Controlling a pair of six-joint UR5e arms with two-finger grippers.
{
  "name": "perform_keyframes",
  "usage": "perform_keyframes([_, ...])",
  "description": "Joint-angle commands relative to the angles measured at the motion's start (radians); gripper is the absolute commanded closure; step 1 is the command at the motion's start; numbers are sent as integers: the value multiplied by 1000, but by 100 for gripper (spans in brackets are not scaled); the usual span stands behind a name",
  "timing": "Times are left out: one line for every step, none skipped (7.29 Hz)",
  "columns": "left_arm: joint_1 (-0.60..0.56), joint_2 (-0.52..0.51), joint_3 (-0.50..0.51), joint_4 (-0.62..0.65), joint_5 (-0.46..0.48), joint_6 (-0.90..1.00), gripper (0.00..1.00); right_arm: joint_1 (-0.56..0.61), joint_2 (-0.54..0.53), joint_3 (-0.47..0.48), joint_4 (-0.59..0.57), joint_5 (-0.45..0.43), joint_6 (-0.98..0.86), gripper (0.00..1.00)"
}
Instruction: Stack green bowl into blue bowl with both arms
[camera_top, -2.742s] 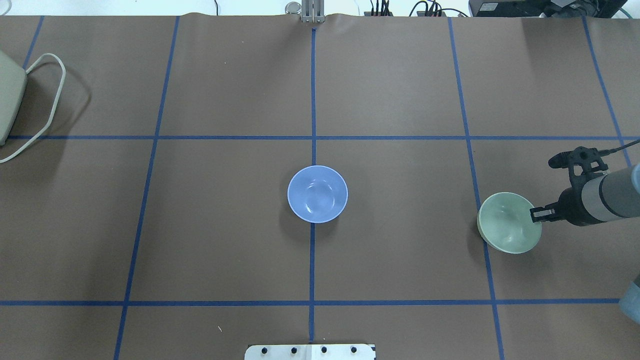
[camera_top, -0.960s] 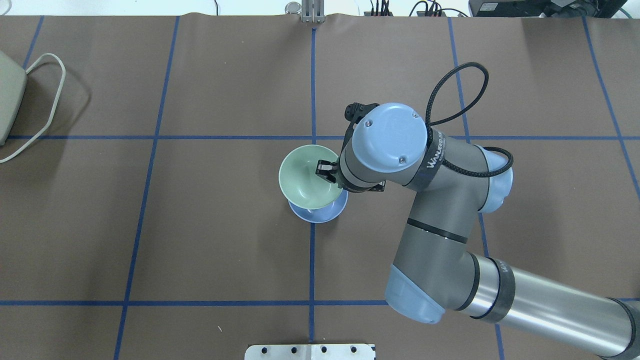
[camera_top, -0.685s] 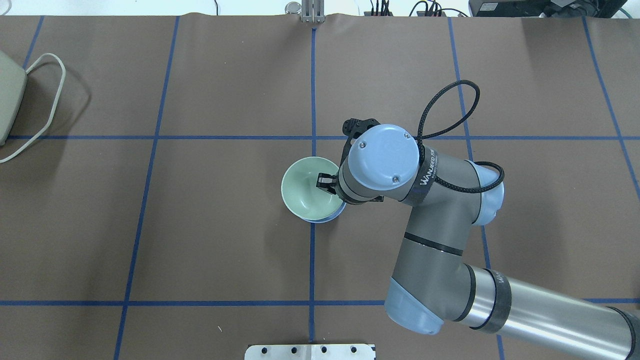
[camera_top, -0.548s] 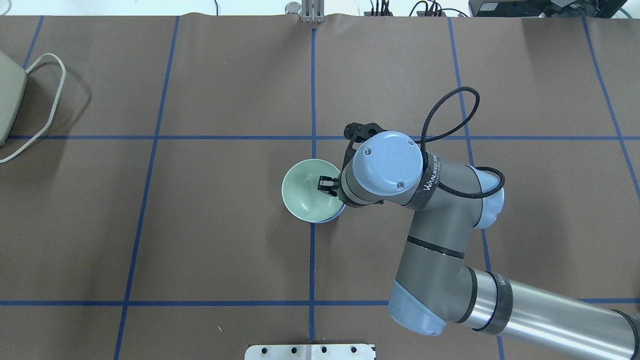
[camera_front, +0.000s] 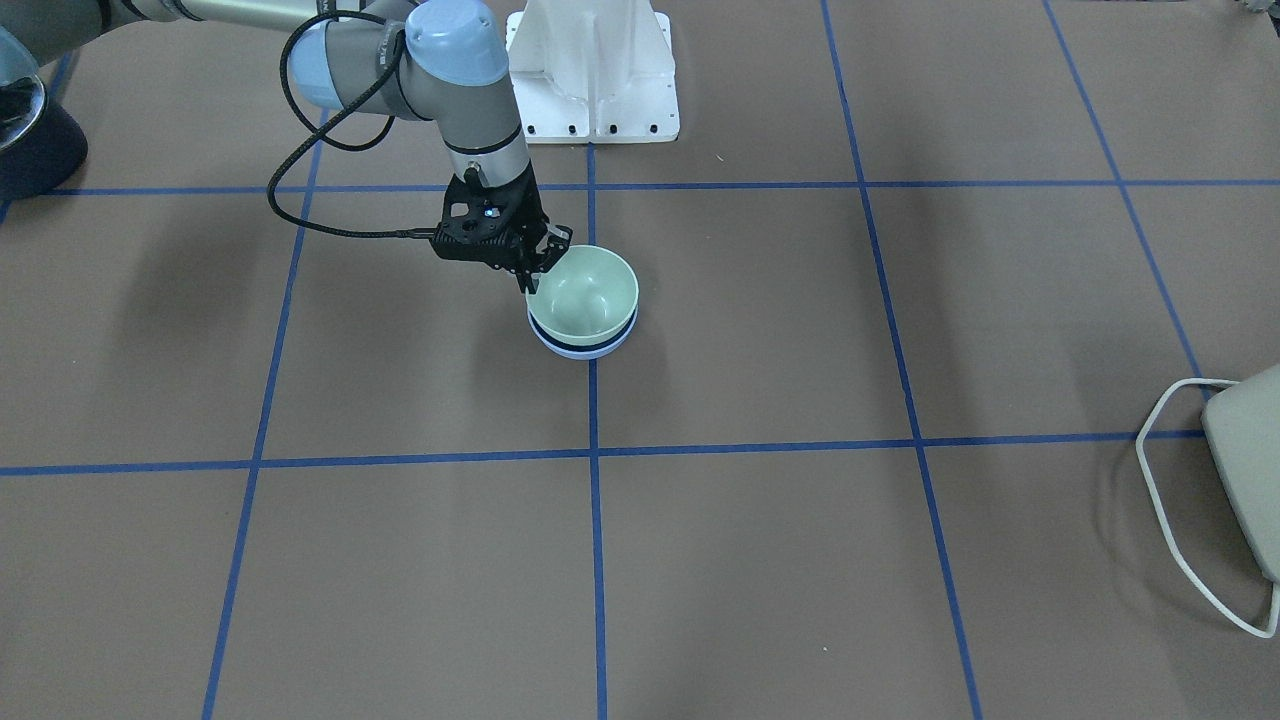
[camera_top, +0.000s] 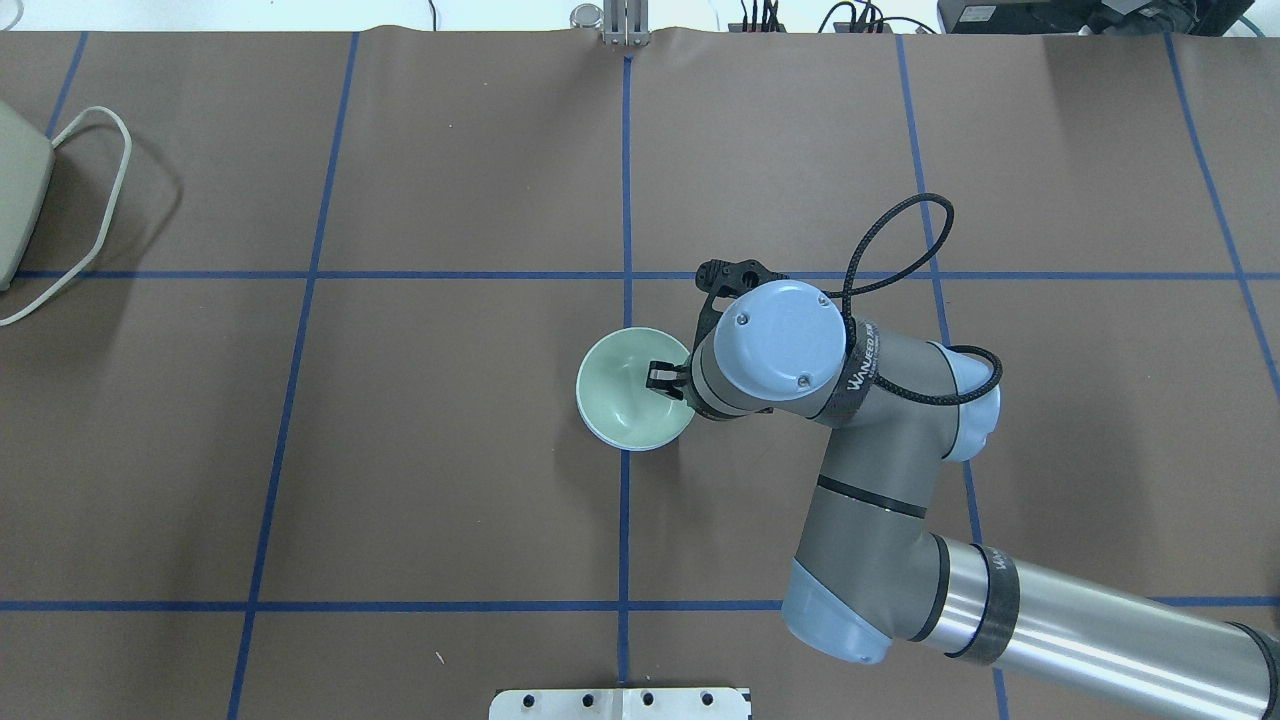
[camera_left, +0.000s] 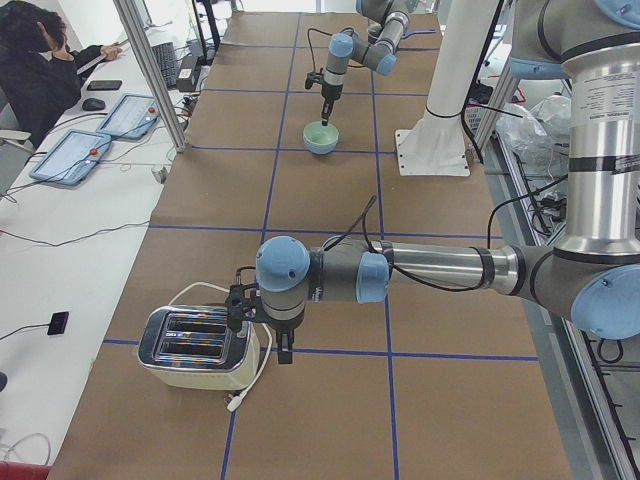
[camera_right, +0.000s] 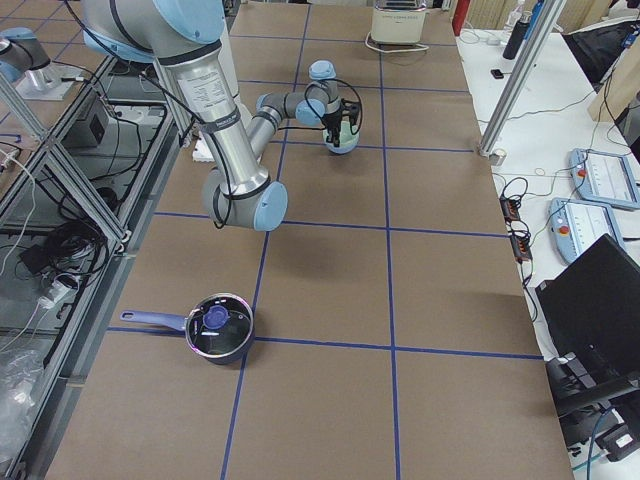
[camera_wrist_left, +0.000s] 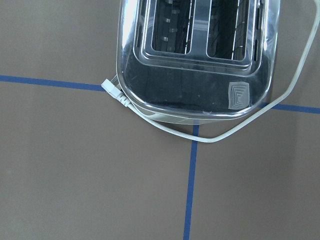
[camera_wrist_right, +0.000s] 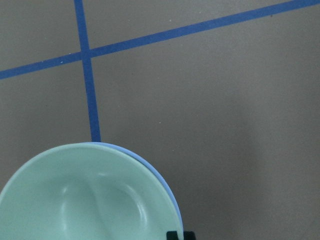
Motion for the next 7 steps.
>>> perform_keyframes([0, -1, -2, 0, 0, 0, 1, 0, 2, -2, 1, 0, 0, 100])
perform_keyframes([2, -1, -2, 0, 0, 0, 1, 0, 2, -2, 3, 0, 0, 83])
perform_keyframes([2, 0, -2, 0, 0, 0, 1, 0, 2, -2, 3, -2, 2, 53])
perform_keyframes([2, -1, -2, 0, 0, 0, 1, 0, 7, -2, 4, -5, 8, 38])
perform_keyframes([2, -1, -2, 0, 0, 0, 1, 0, 7, -2, 4, -5, 2, 24])
perform_keyframes([2, -1, -2, 0, 0, 0, 1, 23, 16, 10, 3, 1, -1, 0])
perform_keyframes([2, -1, -2, 0, 0, -5, 1, 78, 27, 28, -9, 33, -9, 0])
